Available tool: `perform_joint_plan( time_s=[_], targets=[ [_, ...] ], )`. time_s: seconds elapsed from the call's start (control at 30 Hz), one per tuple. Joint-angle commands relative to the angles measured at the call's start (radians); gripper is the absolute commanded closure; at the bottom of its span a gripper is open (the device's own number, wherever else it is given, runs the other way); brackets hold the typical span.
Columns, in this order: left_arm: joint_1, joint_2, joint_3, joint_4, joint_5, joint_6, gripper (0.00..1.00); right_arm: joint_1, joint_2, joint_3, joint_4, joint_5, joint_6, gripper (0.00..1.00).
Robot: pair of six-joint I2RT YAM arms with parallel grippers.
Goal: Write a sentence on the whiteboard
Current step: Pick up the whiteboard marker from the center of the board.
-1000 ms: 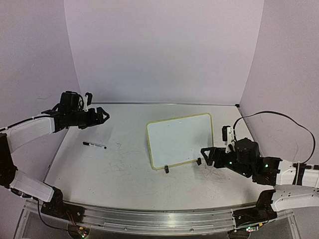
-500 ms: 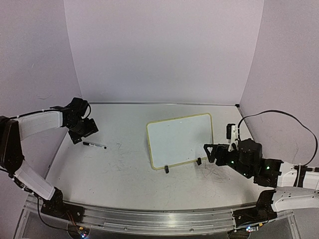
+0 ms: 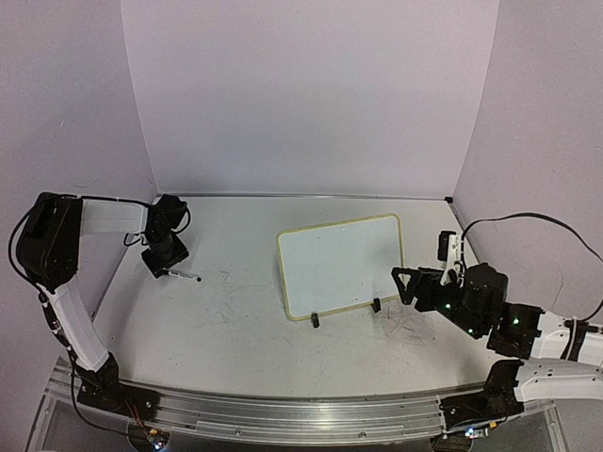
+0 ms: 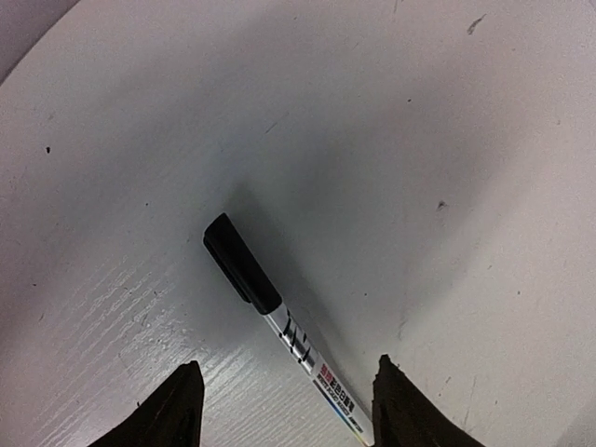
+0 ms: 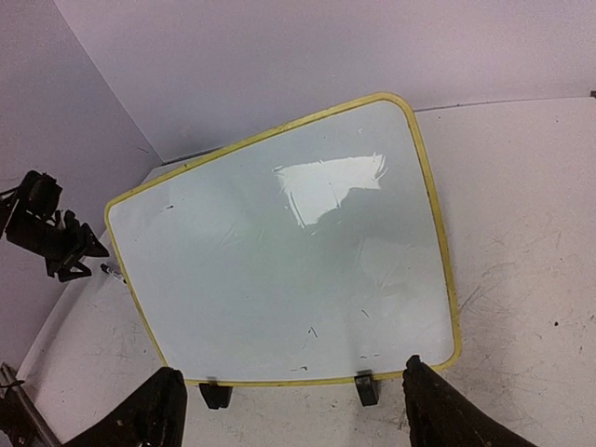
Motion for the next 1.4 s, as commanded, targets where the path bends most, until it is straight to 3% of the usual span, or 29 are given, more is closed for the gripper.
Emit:
perform_joint_plan(
  time_s=[0.0, 0.33, 0.67, 0.87, 1.0, 1.37],
  targets=[
    [0.006, 0.055, 0.051, -0.023, -0.001, -0.128, 0.46, 0.006, -0.029, -0.007, 0.011, 0.03, -0.015, 0.18],
    [0.004, 0.101, 0.021, -0.026, -0.051, -0.194, 0.67, 0.005, -0.028, -0.001, -0.01, 0.051, -0.017, 0.18],
    [0.004, 0.128, -0.019, -0.023, -0.047, -0.219, 0.74, 0.005, 0.014, 0.028, -0.012, 0.044, -0.009, 0.18],
    [0.004, 0.125, -0.049, -0.018, -0.039, -0.239, 0.85, 0.005, 0.044, 0.048, -0.016, 0.024, 0.016, 0.18],
    [0.003, 0.096, -0.058, -0.013, -0.019, -0.225, 0.93, 0.006, 0.045, 0.059, -0.019, -0.002, 0.019, 0.17],
    [0.002, -0.118, -0.126, 0.027, 0.031, -0.141, 1.0, 0.005, 0.056, 0.112, -0.048, -0.053, 0.001, 0.13]
  ],
)
